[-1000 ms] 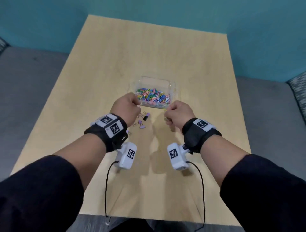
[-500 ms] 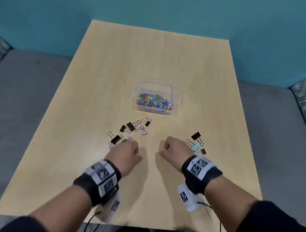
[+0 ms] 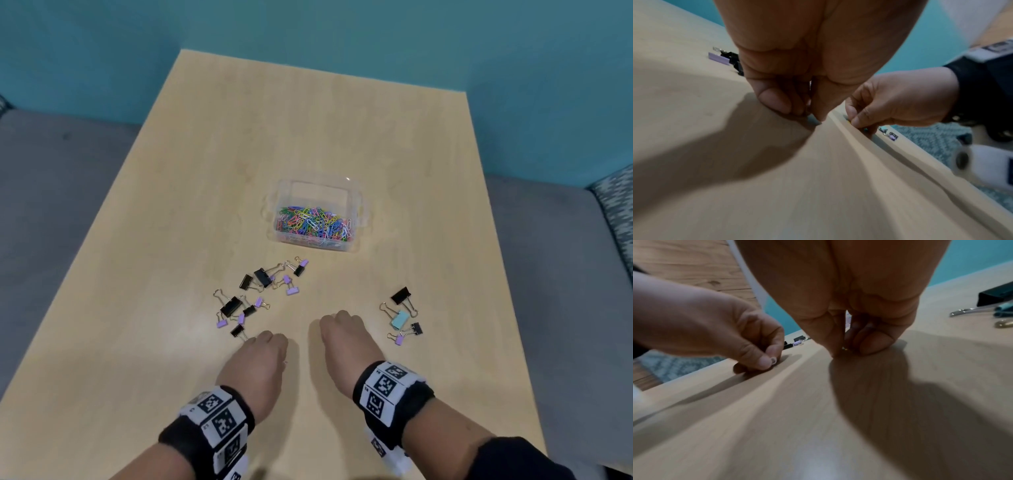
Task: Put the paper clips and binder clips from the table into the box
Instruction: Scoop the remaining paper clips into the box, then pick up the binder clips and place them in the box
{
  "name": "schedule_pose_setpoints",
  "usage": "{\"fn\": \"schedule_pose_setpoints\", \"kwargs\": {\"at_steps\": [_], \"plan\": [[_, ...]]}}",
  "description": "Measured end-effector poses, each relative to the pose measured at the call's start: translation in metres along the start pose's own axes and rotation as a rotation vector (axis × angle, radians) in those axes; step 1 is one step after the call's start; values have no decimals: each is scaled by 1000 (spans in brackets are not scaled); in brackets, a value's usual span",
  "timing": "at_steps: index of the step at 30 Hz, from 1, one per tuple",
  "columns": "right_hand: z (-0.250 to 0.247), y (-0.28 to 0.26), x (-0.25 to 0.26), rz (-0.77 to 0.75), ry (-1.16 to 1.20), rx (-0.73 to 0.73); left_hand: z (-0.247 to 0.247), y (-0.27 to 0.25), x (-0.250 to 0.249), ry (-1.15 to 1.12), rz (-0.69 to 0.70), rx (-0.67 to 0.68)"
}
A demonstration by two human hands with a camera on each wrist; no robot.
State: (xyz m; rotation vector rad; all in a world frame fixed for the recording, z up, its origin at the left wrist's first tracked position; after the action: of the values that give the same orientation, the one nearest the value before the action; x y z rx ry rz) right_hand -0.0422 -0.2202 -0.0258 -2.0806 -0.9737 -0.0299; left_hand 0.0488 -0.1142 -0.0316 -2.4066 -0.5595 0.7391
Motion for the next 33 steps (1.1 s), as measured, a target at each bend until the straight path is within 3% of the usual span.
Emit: {"fn": "schedule_pose_setpoints", "kwargs": {"at_steps": [5,13,18,21,24,27,30,33], "plan": [[2,-4,8,-97,-93,11,-44,28,-3,-115,-7,-80],[16,-2,7,-161,-215,3,-177,97,-42,-118,71,-365],[11,-3,8,-183,-151,20,-192,109,-22,-252,81,-416],[-27,7,-1,-85,77,-21,-182,87,12,-325,27,-494],[-80,32,-20,22,412,-171,-156,58,57,-391,-93,-508],[-125,51,-25,19,733,-319,-129,33,89,-456,-182,-489],[-144,61,-25,-20,1082,-305,-111,14,107,-463,-226,-485],[-152,59,-47,-13,1019,-369,-103,5,119,-473,-255,-473]]}}
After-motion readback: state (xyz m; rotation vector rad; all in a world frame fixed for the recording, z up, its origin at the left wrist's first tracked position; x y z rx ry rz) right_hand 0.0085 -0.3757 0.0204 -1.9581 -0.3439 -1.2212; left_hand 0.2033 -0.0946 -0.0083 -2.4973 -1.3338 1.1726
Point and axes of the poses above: each hand's wrist, its own y-axis towards the middle knuckle, its own z-axis out of the palm, x = y × z, the point moved 7 cm from there along y, towards the middle knuckle, and after that the axes turned 12 degrees about x, right-handed, at the moved point
